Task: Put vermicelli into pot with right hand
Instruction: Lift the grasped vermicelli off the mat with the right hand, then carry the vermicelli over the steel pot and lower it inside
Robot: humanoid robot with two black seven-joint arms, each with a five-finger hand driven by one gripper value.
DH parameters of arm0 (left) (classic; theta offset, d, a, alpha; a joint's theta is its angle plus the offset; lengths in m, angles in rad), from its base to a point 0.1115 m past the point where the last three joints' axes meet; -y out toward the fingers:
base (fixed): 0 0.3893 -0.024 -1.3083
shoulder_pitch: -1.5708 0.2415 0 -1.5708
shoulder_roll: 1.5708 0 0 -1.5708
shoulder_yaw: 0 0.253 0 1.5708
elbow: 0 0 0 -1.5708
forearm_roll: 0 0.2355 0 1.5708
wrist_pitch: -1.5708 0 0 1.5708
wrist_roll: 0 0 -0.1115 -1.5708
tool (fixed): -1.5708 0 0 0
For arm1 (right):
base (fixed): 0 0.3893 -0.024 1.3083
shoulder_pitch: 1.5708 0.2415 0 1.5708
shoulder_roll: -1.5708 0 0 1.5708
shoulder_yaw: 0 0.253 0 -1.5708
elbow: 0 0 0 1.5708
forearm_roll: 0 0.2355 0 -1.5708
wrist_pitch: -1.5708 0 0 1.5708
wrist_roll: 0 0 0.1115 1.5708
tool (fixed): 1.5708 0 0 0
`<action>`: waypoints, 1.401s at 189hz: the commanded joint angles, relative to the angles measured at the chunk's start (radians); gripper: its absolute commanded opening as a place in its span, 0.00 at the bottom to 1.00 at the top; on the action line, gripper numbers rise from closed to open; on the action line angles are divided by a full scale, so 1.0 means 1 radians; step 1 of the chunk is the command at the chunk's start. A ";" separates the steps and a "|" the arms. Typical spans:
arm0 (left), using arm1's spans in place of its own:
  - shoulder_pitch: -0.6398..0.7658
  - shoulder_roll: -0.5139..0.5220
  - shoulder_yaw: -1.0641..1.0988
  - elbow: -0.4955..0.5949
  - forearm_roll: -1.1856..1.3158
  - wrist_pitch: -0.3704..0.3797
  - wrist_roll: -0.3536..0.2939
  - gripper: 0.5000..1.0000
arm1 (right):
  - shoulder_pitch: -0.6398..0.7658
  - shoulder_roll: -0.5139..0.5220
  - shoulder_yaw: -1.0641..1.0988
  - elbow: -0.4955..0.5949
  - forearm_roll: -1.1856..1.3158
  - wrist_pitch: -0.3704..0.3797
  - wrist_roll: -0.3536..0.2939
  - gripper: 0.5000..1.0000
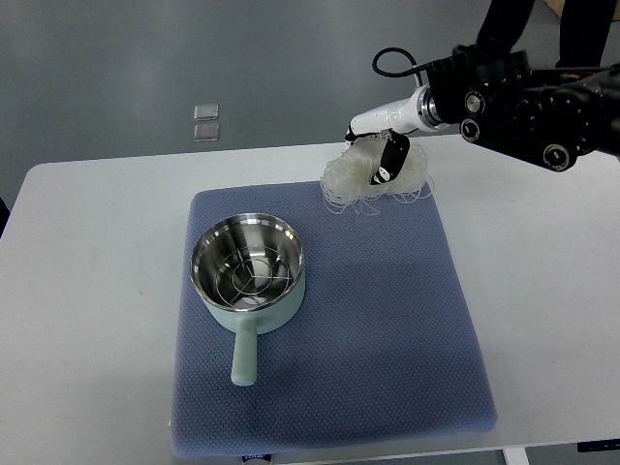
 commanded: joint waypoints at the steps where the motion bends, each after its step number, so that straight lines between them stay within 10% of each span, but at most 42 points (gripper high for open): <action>1: 0.000 0.000 0.002 -0.001 0.001 0.000 0.000 1.00 | 0.084 -0.025 0.008 0.059 0.065 0.018 -0.002 0.00; 89: 0.000 0.000 0.000 -0.001 0.001 0.000 0.000 1.00 | 0.130 0.314 -0.003 0.002 0.176 0.009 -0.006 0.00; 265: 0.001 0.000 0.000 -0.001 -0.001 0.000 0.000 1.00 | 0.031 0.314 0.010 -0.091 0.252 0.009 -0.006 0.00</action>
